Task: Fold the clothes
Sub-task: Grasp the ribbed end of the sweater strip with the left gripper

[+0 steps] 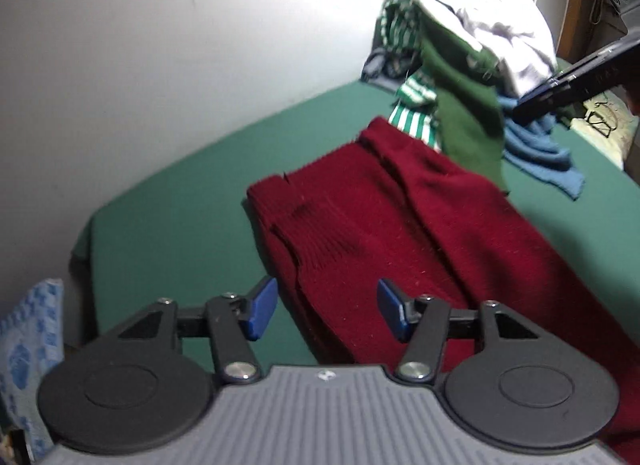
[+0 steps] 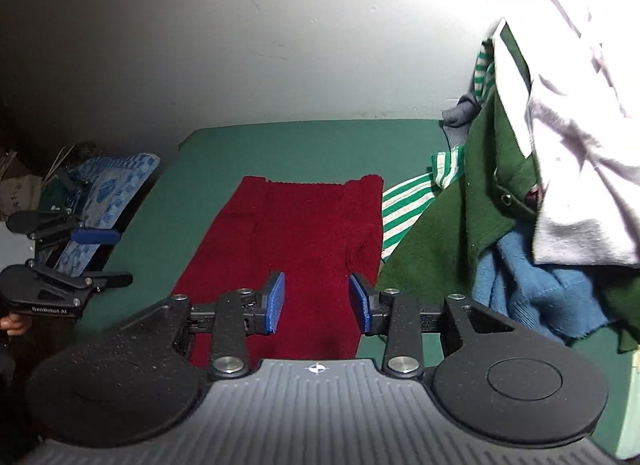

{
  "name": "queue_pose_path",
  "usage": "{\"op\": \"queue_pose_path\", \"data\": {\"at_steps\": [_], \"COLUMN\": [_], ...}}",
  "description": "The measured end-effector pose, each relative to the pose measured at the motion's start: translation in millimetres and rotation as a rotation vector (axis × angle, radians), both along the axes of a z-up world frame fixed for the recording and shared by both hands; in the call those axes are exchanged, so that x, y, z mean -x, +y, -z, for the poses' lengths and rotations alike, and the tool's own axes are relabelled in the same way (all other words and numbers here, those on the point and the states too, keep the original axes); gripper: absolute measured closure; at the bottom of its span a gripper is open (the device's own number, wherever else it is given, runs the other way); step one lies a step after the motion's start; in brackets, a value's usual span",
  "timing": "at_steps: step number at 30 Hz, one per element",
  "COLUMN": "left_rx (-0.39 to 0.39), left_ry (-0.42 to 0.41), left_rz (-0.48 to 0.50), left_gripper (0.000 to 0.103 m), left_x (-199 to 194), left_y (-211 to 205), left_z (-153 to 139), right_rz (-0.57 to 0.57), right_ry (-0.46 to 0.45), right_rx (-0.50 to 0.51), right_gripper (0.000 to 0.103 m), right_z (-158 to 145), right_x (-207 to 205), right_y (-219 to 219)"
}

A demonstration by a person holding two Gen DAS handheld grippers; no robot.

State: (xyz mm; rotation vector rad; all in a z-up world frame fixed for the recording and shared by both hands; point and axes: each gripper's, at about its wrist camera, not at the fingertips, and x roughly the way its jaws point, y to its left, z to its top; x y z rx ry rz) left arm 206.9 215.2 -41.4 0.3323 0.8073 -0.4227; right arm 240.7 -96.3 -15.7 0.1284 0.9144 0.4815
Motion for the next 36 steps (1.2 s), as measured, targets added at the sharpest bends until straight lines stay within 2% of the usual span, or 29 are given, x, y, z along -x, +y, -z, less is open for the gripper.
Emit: {"op": "queue_pose_path", "data": {"at_steps": [1, 7, 8, 13, 16, 23, 25, 27, 30, 32, 33, 35, 36], "left_rx": [0.020, 0.128, 0.146, 0.235, 0.245, 0.278, 0.288, 0.298, 0.287, 0.271, 0.263, 0.262, 0.269], "left_ry": [0.084, 0.132, 0.139, 0.172, 0.181, 0.165, 0.165, 0.165, 0.151, 0.139, 0.132, 0.124, 0.125], "left_rz": [-0.011, -0.091, -0.104, -0.171, -0.174, -0.160, -0.147, -0.133, -0.104, -0.088, -0.079, -0.069, -0.069], "left_gripper": [0.049, 0.052, 0.056, 0.055, 0.054, 0.038, 0.031, 0.018, 0.011, 0.014, 0.021, 0.027, 0.028], "left_x": [-5.5, -42.6, -48.7, -79.7, -88.2, -105.0, -109.5, -114.1, -116.2, -115.8, -115.4, -115.0, -115.4], "left_y": [-0.2, 11.9, 13.9, 24.1, 21.4, 18.5, 16.6, 14.6, 10.9, 7.6, 6.1, 4.7, 5.7], "left_z": [10.1, 39.0, 43.8, 67.5, 75.0, 82.3, 83.4, 84.5, 87.0, 87.4, 87.3, 86.9, 87.0], "right_rz": [0.003, 0.021, 0.020, 0.011, 0.006, -0.011, -0.016, -0.020, -0.027, -0.043, -0.055, -0.075, -0.077], "right_ry": [-0.006, -0.043, -0.051, -0.081, -0.077, -0.069, -0.067, -0.074, -0.080, -0.082, -0.082, -0.082, -0.080], "right_rx": [-0.017, -0.115, -0.121, -0.153, -0.145, -0.102, -0.086, -0.084, -0.089, -0.085, -0.081, -0.075, -0.080], "right_gripper": [0.065, 0.065, 0.065, 0.065, 0.065, 0.061, 0.061, 0.060, 0.058, 0.059, 0.059, 0.069, 0.069], "right_z": [10.3, 70.6, 76.1, 90.3, 95.9, 109.7, 113.7, 115.8, 115.7, 115.4, 115.2, 114.9, 115.4], "right_x": [-8.1, -55.4, -58.4, -69.0, -77.6, -93.5, -96.2, -96.8, -98.6, -99.8, -100.3, -101.7, -103.2], "right_y": [-0.9, -5.7, -5.0, -4.4, -4.1, 1.2, 4.3, 5.2, 5.9, 7.9, 9.4, 11.8, 11.3]}}
